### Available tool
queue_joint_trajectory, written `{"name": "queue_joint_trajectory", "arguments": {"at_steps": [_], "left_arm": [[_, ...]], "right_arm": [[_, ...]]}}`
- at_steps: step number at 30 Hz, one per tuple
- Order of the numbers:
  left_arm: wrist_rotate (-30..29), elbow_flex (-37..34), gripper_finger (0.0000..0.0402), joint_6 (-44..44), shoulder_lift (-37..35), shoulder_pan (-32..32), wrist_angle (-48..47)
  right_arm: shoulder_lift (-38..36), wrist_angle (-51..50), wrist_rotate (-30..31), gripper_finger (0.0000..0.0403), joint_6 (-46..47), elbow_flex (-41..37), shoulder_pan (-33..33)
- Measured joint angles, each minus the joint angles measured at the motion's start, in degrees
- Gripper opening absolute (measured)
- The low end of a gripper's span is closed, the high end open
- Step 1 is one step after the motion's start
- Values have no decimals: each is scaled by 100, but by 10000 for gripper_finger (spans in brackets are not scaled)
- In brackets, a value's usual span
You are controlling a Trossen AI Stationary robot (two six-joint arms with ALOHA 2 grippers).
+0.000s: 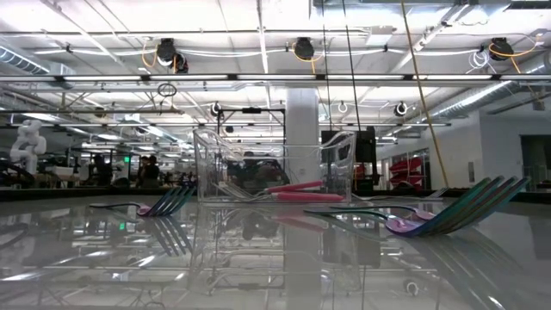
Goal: Sort silverware by color (type)
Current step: Put the black fork into the right transparent bin
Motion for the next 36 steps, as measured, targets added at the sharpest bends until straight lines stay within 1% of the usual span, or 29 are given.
{"name": "queue_joint_trajectory", "arguments": {"at_steps": [2,5,9,12,17,19,26,28,32,36], "left_arm": [[-93,93,161,162,-4,-4,16],[-169,124,161,133,-1,0,-8],[-484,153,161,138,0,2,-14],[-554,153,161,415,2,0,-39],[-934,153,161,727,-1,0,45],[-1055,153,161,739,-33,-7,82],[-1338,153,161,576,-50,54,239],[-1344,153,161,577,-50,106,388],[-1328,153,161,616,-49,235,595],[-1116,153,161,616,-49,355,603]], "right_arm": [[0,161,26,6,0,0,-15],[0,218,2,6,0,0,-33],[0,225,13,6,2,0,-35],[-28,336,16,6,0,0,-37],[-172,397,41,6,-121,0,-113],[-233,372,171,6,-270,0,-138],[-490,-47,1027,6,-792,0,-144],[-533,-138,1276,6,-957,0,-146],[-527,-132,1591,6,-1312,0,-83],[-521,-131,1887,6,-1571,0,-20]]}}
